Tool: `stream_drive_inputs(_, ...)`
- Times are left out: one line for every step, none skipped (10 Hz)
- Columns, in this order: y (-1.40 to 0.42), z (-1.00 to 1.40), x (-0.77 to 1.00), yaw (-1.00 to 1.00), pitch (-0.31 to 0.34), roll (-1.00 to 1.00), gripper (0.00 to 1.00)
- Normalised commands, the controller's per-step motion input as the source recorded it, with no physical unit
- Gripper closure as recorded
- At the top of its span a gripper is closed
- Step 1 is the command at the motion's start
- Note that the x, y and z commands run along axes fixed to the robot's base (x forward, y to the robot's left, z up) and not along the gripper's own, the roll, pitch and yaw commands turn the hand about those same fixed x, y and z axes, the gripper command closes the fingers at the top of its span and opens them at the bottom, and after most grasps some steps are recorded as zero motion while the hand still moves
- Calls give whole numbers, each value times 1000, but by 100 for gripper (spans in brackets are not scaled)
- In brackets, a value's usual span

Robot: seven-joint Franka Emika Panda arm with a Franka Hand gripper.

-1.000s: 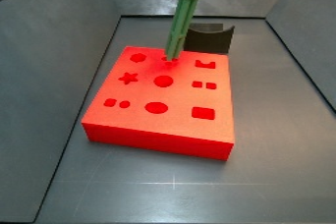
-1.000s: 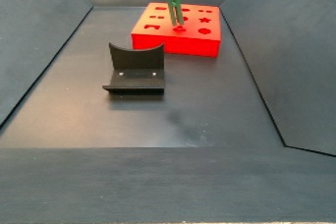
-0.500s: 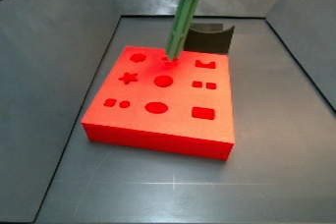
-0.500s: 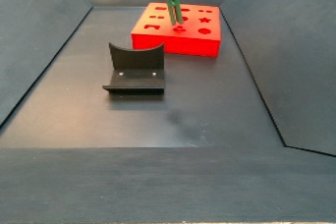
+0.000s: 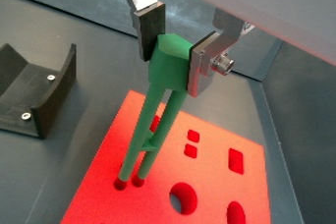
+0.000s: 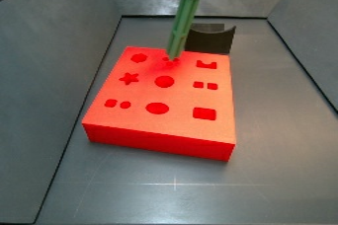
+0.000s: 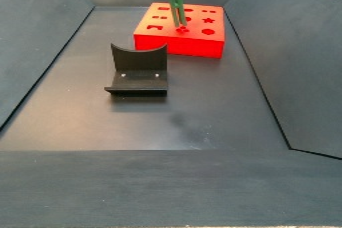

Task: Pick up the 3 prong object. Move up. Place the 3 prong object on the fixture. Regrasp the 3 prong object. Move to above the board. Insert the 3 prong object.
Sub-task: Insert the 3 prong object.

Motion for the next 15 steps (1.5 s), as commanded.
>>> stream_drive_inputs(-9,0,-289,100,-500,0,100)
stream_drive_inputs(0,0,-57,0,-173,-31,100)
stream_drive_inputs(0,0,91,0,-39,-14,100)
stream_drive_inputs(0,0,417,0,-4,-29,100)
stream_drive_inputs(-49,69,411,0,0,-14,100)
stream_drive_inputs(-31,54,229,0,-3,-4,100)
stream_drive_inputs(-40,0,0,0,-13,0,100)
stream_drive_inputs(-49,-26,-54,0,-30,59,100)
stream_drive_inputs(0,-106,-280,0,-83,86,100)
stream_drive_inputs(0,0,-111,0,-24,0,100)
stream_drive_inputs(0,0,0,6,0,0,100)
stream_drive_inputs(0,-46,-3,3,0,20,100)
stream_drive_inputs(-89,-169,0,0,-24,0,100)
stream_drive_inputs(-123,-157,0,0,-11,6,100)
stream_drive_inputs(-51,-83,0,0,-43,0,100)
